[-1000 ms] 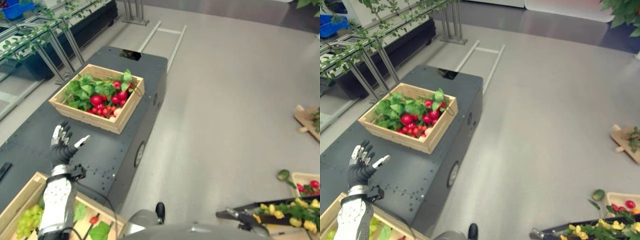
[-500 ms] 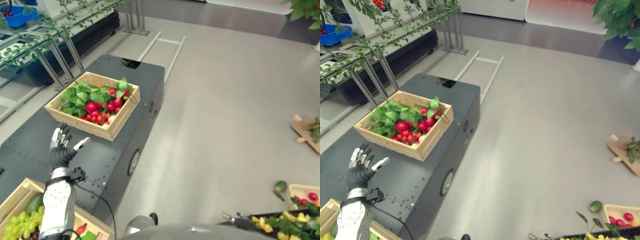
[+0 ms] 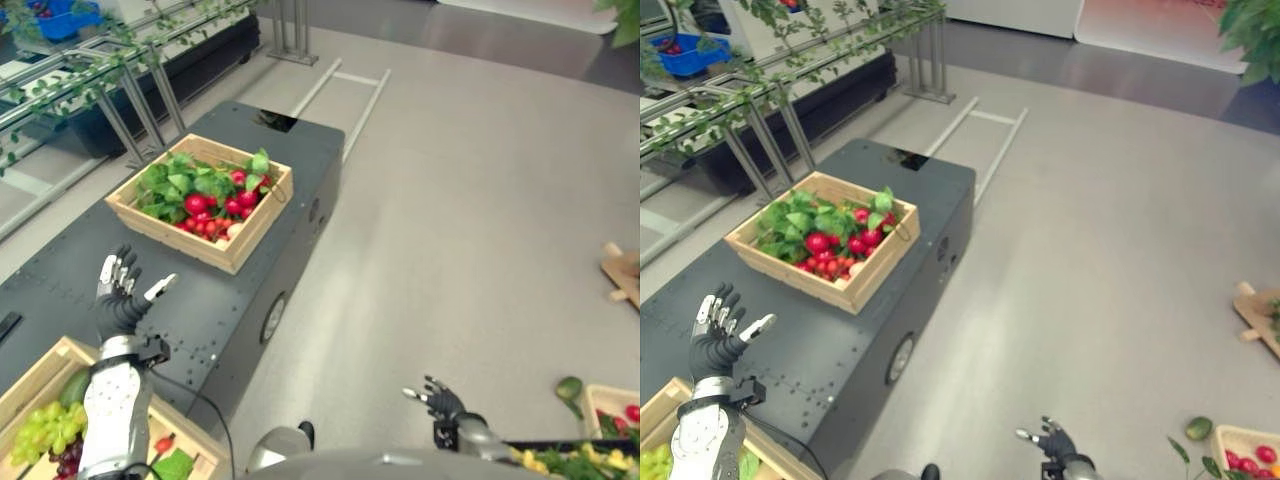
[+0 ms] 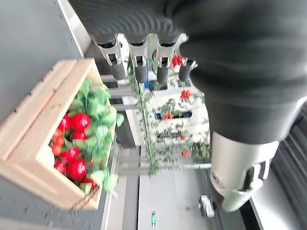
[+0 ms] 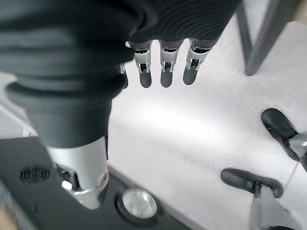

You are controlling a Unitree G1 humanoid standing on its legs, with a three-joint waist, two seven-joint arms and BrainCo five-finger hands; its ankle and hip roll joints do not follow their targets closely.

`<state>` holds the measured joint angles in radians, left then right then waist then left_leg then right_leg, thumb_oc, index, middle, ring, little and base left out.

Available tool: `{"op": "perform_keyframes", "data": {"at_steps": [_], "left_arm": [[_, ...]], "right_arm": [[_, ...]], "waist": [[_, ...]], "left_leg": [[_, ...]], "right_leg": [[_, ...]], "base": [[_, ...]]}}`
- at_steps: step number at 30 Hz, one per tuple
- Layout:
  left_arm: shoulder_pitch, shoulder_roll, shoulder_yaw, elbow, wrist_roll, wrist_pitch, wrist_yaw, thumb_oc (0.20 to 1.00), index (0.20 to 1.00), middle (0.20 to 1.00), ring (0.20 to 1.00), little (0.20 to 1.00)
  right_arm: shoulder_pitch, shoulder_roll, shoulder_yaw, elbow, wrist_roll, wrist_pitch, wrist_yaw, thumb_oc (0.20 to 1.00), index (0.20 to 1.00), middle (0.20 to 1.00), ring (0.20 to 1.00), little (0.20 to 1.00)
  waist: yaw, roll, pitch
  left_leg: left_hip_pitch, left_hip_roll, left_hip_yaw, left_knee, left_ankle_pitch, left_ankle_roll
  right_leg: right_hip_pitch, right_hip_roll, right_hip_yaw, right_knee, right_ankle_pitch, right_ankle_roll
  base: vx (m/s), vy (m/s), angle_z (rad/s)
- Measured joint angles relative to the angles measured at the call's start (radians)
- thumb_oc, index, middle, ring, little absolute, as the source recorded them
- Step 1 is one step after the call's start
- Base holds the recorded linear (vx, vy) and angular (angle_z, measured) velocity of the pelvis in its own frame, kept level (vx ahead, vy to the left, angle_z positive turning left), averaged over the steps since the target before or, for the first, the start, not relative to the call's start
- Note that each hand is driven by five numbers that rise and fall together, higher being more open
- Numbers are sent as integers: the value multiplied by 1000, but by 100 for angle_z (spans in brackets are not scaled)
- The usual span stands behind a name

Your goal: Pick up the fruits from the basket on one side to the basket on the other side

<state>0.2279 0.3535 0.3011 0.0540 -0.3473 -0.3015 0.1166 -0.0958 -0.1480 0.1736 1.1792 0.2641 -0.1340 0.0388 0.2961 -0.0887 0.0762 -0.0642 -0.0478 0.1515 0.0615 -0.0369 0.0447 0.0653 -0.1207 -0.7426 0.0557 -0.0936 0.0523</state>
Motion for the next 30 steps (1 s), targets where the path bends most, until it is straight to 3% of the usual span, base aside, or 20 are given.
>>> {"op": "perform_keyframes", "data": {"at_steps": [3, 4, 6, 8, 9, 10, 13, 15, 19, 22, 24, 25, 27, 28, 30], "left_arm": [[-1, 0, -2, 2, 1, 1, -1, 1000, 1000, 1000, 1000, 1000], [2, 4, 3, 1, 1, 1, 2, 1000, 1000, 1000, 1000, 1000], [-14, 21, -8, -7, 3, 0, 5, 1000, 1000, 1000, 1000, 1000], [-34, 28, -15, -8, 4, 0, 9, 1000, 1000, 1000, 1000, 1000], [-61, 26, -22, -9, 3, 0, 11, 1000, 1000, 1000, 1000, 1000], [-82, 26, -26, -9, 0, 0, 11, 1000, 1000, 1000, 1000, 1000], [-82, 41, -27, -12, -1, -2, 13, 1000, 1000, 1000, 1000, 1000], [-53, 40, -23, -30, -1, -6, 12, 1000, 1000, 1000, 1000, 1000], [-13, 16, -30, -43, -2, -15, 13, 1000, 1000, 1000, 1000, 1000], [-7, 11, -44, -43, -3, -15, 9, 1000, 1000, 1000, 1000, 1000], [-8, 8, -48, -42, -2, -14, 8, 1000, 1000, 1000, 1000, 1000], [-7, 8, -48, -41, -3, -15, 10, 1000, 1000, 1000, 1000, 1000], [-18, 10, -61, -40, -3, -15, 10, 1000, 1000, 1000, 1000, 1000], [-31, 6, -74, -39, -3, -15, 11, 1000, 1000, 1000, 1000, 1000], [-48, 6, -97, -41, -2, -17, 7, 1000, 1000, 1000, 1000, 1000]], "right_arm": [[-16, -12, 3, 6, -7, 2, -2, 1000, 1000, 1000, 1000, 1000], [-29, -17, 2, 3, -10, 1, -3, 1000, 1000, 1000, 1000, 1000], [-44, -22, 0, -9, -16, 2, -4, 1000, 1000, 1000, 1000, 1000], [-57, -24, -5, -17, -17, 0, -7, 1000, 1000, 1000, 1000, 1000], [-58, -26, -9, -19, -15, 0, -16, 1000, 1000, 1000, 1000, 1000], [-57, -32, -10, -22, -11, 0, -18, 1000, 1000, 1000, 1000, 1000], [-61, -43, -10, -20, -4, -3, -28, 1000, 1000, 1000, 1000, 1000], [-55, -41, -22, -11, -3, -3, -36, 1000, 1000, 1000, 1000, 1000], [-49, -55, -21, -4, -3, -3, -39, 1000, 1000, 1000, 1000, 1000], [-48, -77, -22, -7, -3, -6, -43, 1000, 1000, 1000, 1000, 1000], [-49, -96, -22, 1, -3, -7, -46, 1000, 1000, 1000, 1000, 1000], [-50, -109, -20, 6, -4, -7, -49, 1000, 1000, 1000, 1000, 1000], [-51, -139, -19, 6, -4, -7, -57, 1000, 1000, 1000, 1000, 1000], [-43, -155, -21, 9, -5, -7, -67, 1000, 1000, 1000, 1000, 1000], [-22, -178, -22, 10, -5, -7, -77, 1000, 1000, 1000, 1000, 1000]], "waist": [[-12, 27, 24], [-12, 48, 40], [-27, 56, 61], [-22, 59, 63], [-11, 60, 63], [-22, 60, 63], [-32, 53, 63], [-12, 39, 57], [29, 35, 51], [15, 31, 53], [5, 35, 58], [-3, 46, 63], [-18, 63, 77], [-36, 66, 82], [-54, 70, 84]], "left_leg": [[31, 6, -45, -20, 3, 6], [35, 3, -51, -18, 21, 32], [53, -13, -114, -18, 19, 41], [48, -25, -174, -19, 23, 40], [30, -36, -236, -15, 28, 35], [15, -46, -281, -11, 32, 29], [1, -72, -325, -28, 59, 24], [2, -78, -323, -46, 67, 7], [-4, -36, -347, -55, 74, -33], [-25, -22, -361, -57, 83, -59], [-49, -7, -324, -61, 96, -79], [-66, 1, -295, -63, 104, -82], [-87, 39, -151, -83, 92, -102], [-104, 80, -10, -69, 72, -130], [-107, 140, 132, -36, 58, -144]], "right_leg": [[-43, -74, 4, 239, -33, 58], [-87, -131, 33, 402, -27, 66], [-155, -150, 149, 508, -49, 120], [-176, -109, 254, 428, -68, 104], [-171, -71, 310, 306, -83, 72], [-171, -41, 374, 227, -82, 70], [-166, -33, 469, 117, -50, 74], [-129, -54, 376, 65, 50, 28], [-53, 9, 312, -64, 80, 0], [-8, 43, 246, -138, 97, -21], [-13, 54, 217, -146, 96, -28], [-14, 62, 206, -145, 91, -37], [-14, 65, 176, -144, 87, -46], [-12, 52, 126, -144, 86, -49], [1, 37, 50, -142, 79, -40]], "base": [[-65, 167, 43], [-30, 11, 36], [0, -53, 59], [102, -191, 94], [135, -165, 126], [143, -126, 137], [111, -205, 131], [93, -339, 116], [-25, -252, 61], [-88, -154, 59], [-103, -103, 46], [-96, -105, 47], [-11, -152, 54], [17, -136, 63], [-64, -119, 77]]}}
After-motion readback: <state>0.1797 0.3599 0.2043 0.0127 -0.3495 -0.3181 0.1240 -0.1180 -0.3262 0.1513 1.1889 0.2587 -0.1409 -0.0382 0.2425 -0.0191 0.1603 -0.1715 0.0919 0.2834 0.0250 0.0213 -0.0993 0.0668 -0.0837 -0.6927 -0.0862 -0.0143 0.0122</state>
